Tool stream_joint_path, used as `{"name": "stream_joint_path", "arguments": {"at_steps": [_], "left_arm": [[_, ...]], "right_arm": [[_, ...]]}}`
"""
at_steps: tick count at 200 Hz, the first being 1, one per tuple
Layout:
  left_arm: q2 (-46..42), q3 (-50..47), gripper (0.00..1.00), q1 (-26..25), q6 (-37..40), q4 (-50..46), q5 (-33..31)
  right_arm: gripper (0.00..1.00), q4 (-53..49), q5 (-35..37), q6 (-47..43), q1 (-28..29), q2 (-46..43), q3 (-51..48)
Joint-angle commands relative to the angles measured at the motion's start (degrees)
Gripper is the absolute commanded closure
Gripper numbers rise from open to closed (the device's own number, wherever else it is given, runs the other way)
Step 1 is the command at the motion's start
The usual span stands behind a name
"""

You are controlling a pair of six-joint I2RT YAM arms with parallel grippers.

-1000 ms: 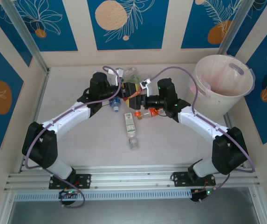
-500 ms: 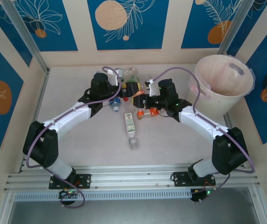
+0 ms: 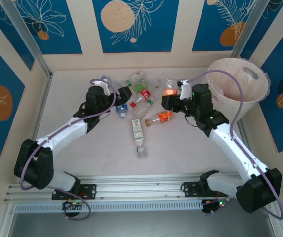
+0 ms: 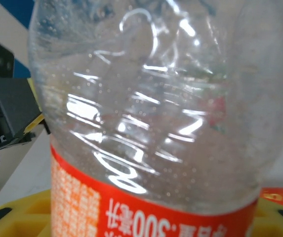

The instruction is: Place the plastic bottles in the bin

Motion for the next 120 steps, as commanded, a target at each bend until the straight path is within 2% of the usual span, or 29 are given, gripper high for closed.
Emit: {"name": "stream_joint_path", "arguments": {"at_steps": [1, 72, 120], "left_arm": [[-1.8, -1.6, 0.00, 1.0, -1.5, 1.8, -3.5], [-2.8, -3.7, 0.00, 1.1, 0.4, 3.4, -4.3], [-3.4, -4.7, 0.00, 1.4, 0.8, 3.3, -4.6]], "right_arm": [[0.64, -3.9, 3.5, -3.9, -1.8, -3.1, 2.3], [0.64, -7.0, 7.8, -9.7, -9.3, -6.4, 11.7], [0.65, -8.8, 9.6, -9.5, -18.5, -5.2, 17.5]]}}
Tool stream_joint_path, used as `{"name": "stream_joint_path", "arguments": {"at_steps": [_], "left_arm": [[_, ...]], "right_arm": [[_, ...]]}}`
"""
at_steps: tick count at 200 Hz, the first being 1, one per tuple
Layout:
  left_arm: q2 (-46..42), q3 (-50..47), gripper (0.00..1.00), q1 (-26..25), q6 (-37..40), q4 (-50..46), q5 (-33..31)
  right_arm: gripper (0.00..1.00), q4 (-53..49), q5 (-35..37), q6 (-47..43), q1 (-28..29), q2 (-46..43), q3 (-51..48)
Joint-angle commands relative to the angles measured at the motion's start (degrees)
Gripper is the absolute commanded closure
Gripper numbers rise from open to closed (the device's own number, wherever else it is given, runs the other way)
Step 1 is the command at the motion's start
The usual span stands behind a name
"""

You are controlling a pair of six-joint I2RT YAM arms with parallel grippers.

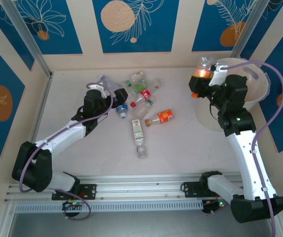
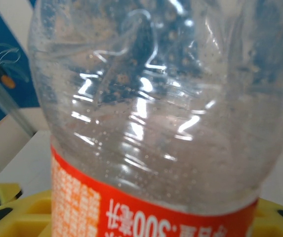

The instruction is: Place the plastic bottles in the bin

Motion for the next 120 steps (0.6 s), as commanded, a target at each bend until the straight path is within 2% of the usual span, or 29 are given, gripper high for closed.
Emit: {"name": "stream_joint_path", "arguments": {"at_steps": [1, 70, 98, 120], "left_arm": [[-1.6, -1.0, 0.00, 0.7, 1.0, 1.9, -1.1], [-1.3, -1.4, 0.00, 1.0, 1.3, 1.6, -1.7], [-1.0, -1.4, 0.00, 1.2, 0.8, 2.0, -1.4], [-1.4, -1.8, 0.00, 1.3, 1.0, 1.7, -1.7]], "right_arm": [[0.65, -1.3, 2.5, -1.4, -4.0, 0.2, 2.9], [0.64, -9.2, 4.0, -1.4, -19.3, 8.6, 12.2], [0.64, -9.4, 3.2, 0.1, -23.7, 12.2, 13.9], [0.63, -8.6, 4.8, -1.8, -24.9, 15.8, 15.3]]}}
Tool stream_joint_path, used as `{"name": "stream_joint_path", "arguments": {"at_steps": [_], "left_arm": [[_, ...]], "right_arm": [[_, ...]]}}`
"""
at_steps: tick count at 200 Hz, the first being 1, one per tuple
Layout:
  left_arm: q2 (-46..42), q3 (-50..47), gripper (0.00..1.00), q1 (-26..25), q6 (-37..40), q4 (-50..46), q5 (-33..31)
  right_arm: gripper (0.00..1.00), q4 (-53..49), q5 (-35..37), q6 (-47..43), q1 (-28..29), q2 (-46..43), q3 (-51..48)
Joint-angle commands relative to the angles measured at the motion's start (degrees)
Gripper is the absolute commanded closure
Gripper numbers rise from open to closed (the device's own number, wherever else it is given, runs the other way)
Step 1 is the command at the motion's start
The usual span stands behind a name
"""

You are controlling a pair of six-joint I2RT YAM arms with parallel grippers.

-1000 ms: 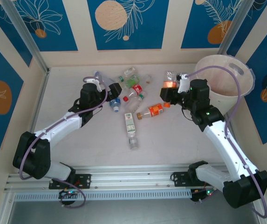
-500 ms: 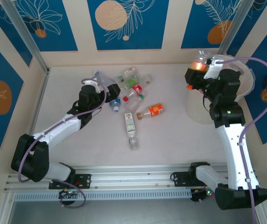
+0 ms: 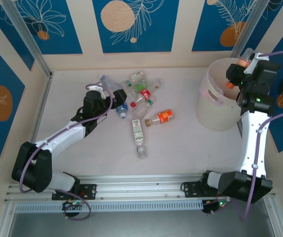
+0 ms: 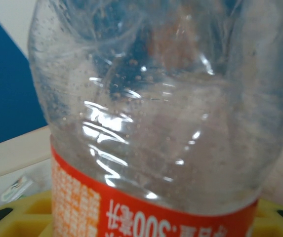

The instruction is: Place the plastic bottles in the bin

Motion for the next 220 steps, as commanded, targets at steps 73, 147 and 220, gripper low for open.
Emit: {"name": "stream_joint_path", "arguments": {"at_steps": [73, 147, 220], "left_arm": [[-3.4, -3.5, 0.00, 1.3, 0.9, 2.7, -3.2], [-5.1, -5.4, 0.00, 1.6, 1.7, 2.0, -5.4], [-2.7, -3.4, 0.00, 2.0, 1.4, -1.2, -3.2]], "right_arm": [[0.49, -2.0, 2.8, 14.2, -4.2, 15.3, 7.8], [0.04, 2.0, -1.3, 27.4, -3.6, 17.1, 8.3], [0.00, 6.4, 2.8, 22.8, -3.0, 5.0, -1.7]]}}
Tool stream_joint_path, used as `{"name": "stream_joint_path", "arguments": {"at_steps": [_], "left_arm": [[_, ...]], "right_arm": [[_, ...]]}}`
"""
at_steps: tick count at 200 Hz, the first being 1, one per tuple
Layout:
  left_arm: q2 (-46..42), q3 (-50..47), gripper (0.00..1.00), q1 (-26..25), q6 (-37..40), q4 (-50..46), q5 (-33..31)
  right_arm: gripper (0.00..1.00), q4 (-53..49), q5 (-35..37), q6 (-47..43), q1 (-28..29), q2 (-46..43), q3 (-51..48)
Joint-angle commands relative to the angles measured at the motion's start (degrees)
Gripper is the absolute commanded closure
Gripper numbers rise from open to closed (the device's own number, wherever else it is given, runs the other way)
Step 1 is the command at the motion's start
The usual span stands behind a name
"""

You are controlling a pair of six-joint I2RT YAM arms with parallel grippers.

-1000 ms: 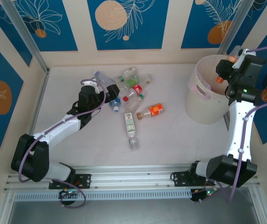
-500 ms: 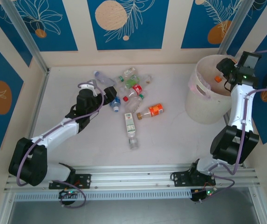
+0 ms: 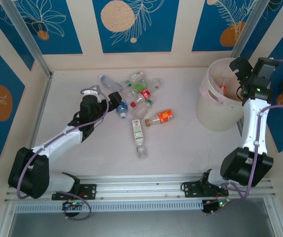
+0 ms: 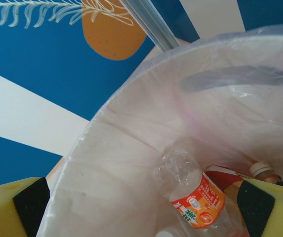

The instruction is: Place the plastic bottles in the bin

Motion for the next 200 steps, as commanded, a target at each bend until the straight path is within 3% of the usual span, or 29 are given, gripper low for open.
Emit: {"name": "stream_joint_path", "arguments": {"at_steps": [1, 54, 110, 156, 180, 200], "left_arm": [[1.1, 1.7, 0.00, 0.8, 1.3, -2.1, 1.1], [4.4, 6.5, 0.00, 0.8, -0.1, -11.9, 2.5], [5.2, 6.3, 0.00, 0.9, -1.3, -14.6, 2.2], [5.0, 6.6, 0.00, 1.4, -1.3, -17.3, 0.4], [5.1, 7.3, 0.00, 2.5, -1.5, -19.3, 0.8], [5.3, 7.4, 0.00, 3.3, -2.5, -19.7, 1.6]], "right_arm": [[0.00, 2.0, -0.2, -2.6, 0.6, -3.3, -1.3], [0.00, 1.6, -5.1, -6.4, 7.2, -11.5, -5.6], [0.01, 2.7, -8.0, -11.8, 24.0, -16.8, -10.5], [0.02, -3.8, 1.6, -12.5, 40.1, -13.0, -11.4], [0.04, -4.6, 6.9, -9.2, 48.0, -9.2, -13.4], [0.04, -2.3, 6.9, -4.5, 53.9, -4.8, -14.8]]}}
